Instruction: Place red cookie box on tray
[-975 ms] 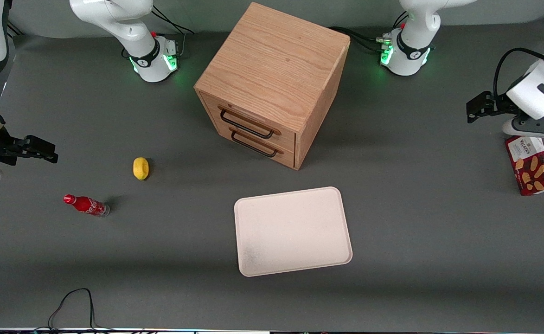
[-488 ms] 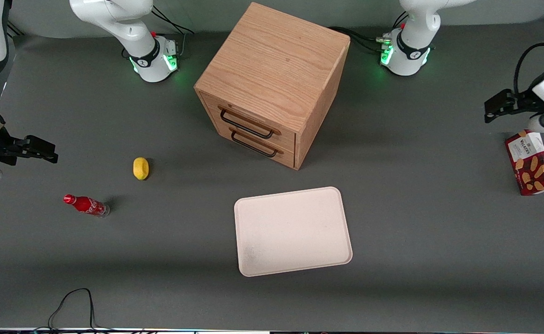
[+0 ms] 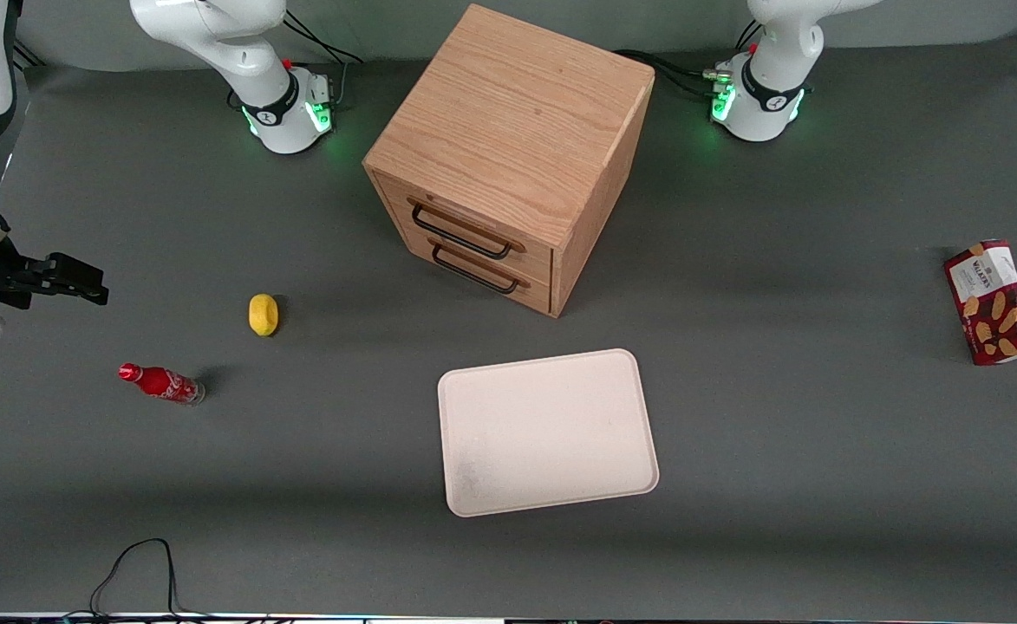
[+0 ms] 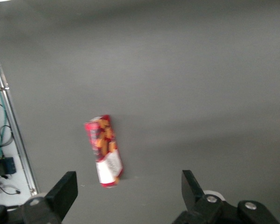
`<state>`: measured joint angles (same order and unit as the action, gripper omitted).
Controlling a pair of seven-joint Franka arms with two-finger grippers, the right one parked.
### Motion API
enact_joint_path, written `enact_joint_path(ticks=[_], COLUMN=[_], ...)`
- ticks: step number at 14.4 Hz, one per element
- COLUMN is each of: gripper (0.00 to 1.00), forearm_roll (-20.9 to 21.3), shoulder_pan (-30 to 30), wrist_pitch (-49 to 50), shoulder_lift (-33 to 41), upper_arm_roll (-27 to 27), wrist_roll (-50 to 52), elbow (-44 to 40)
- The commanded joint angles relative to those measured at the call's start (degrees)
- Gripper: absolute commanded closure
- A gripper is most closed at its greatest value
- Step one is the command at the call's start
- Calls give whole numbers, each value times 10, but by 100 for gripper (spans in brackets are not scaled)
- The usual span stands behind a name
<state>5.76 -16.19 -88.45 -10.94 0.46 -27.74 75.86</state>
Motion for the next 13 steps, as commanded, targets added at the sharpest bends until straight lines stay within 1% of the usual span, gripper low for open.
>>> enact_joint_path(ticks=[1,3,5,7,11,13], gripper=[1,1,1,1,1,2], forearm_roll=[0,-6,-26,-47,-51,-50], shoulder_pan=[-57,-96,-127,-140,-150,-161], wrist_pitch=[28,15,9,6,-3,-63], shoulder_lift=[-80,-100,-128,-148,-159,-160], upper_arm_roll=[-4,-4,-5,-6,-4,-4], wrist_roll=[-77,-119,-161,-203,-206,-204], elbow=[-102,-102,-103,-102,-92,-40])
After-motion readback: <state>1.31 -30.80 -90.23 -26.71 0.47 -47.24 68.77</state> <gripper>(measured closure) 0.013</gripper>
